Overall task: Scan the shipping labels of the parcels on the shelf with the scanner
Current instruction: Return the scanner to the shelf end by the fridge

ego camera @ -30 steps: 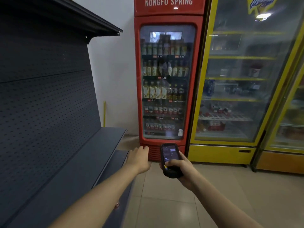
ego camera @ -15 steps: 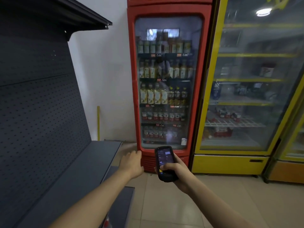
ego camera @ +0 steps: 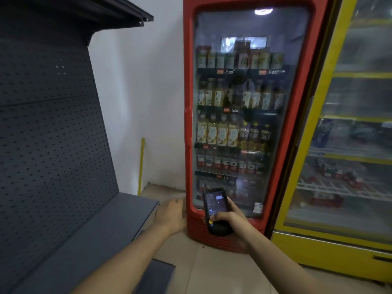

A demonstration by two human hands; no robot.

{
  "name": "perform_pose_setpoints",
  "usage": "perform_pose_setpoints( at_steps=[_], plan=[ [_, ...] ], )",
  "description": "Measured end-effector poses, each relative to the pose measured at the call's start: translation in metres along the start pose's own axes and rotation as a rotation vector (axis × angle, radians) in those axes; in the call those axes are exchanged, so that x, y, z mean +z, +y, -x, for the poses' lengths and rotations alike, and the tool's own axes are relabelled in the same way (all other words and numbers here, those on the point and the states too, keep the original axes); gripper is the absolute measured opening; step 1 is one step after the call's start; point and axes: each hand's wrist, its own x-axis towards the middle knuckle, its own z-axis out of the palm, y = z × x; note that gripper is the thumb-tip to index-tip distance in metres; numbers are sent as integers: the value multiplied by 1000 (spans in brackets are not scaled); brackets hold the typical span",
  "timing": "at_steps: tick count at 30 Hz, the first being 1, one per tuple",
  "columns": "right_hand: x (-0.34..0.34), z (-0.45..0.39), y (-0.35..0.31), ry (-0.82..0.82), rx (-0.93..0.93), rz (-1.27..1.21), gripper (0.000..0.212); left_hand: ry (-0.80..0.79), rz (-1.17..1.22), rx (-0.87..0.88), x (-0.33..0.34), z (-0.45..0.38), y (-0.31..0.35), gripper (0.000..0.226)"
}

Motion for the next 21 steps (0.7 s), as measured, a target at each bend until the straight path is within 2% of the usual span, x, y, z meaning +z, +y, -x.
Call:
perform_pose_setpoints(
  at_steps=[10,17,21],
  plan=[
    [0,-143,4,-105,54,45,70,-60,12,-172,23,-110,-55,38],
    [34,-250,10,-238,107,112,76,-68,74,-330,24,-176,-123,24],
    [61,-298,15,-330,141,105,82,-70,44,-401,14,-201,-156,26]
  ],
)
